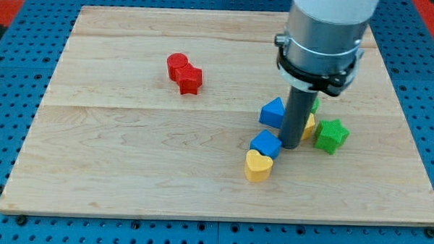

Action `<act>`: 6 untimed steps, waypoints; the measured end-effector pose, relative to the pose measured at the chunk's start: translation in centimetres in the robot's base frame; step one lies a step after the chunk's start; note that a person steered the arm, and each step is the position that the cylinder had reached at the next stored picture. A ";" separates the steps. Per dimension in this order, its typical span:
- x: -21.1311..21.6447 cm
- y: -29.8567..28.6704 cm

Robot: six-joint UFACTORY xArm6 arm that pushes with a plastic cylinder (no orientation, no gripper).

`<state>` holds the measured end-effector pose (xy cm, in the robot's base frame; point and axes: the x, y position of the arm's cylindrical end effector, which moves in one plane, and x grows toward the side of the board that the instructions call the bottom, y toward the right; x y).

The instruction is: Place your arm at the right of the cube

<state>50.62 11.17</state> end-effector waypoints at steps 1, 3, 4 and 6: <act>0.0 2.6; 1.8 2.7; 1.9 1.8; 2.3 2.9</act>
